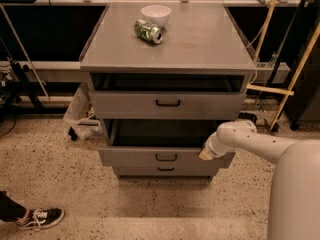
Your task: Open middle drawer
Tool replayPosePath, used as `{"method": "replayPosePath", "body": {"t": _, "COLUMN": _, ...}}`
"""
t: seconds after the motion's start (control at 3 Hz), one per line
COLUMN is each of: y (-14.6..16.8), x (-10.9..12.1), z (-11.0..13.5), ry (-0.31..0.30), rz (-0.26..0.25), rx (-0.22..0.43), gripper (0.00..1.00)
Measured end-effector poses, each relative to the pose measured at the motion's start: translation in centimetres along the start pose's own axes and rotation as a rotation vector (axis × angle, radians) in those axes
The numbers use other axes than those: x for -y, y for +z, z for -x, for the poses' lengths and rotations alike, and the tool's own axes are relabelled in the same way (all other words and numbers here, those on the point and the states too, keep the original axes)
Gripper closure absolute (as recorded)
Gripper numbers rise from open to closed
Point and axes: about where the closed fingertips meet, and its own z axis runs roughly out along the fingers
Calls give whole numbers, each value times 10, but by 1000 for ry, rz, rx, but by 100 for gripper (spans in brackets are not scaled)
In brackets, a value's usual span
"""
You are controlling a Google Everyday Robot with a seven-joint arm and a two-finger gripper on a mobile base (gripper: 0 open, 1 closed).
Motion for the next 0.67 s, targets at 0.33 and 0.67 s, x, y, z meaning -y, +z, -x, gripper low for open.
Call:
{"method": "replayPosePath", "body": {"t": 0.33, "y": 0, "x": 0, "z": -1, "ry": 1, "rz": 5, "rx": -2, "gripper": 100}}
{"method": "replayPosePath", "body": {"t": 0.67, "y": -1, "x": -4, "z": -4, "ry": -1, "rz": 6, "rx": 4, "gripper": 100}}
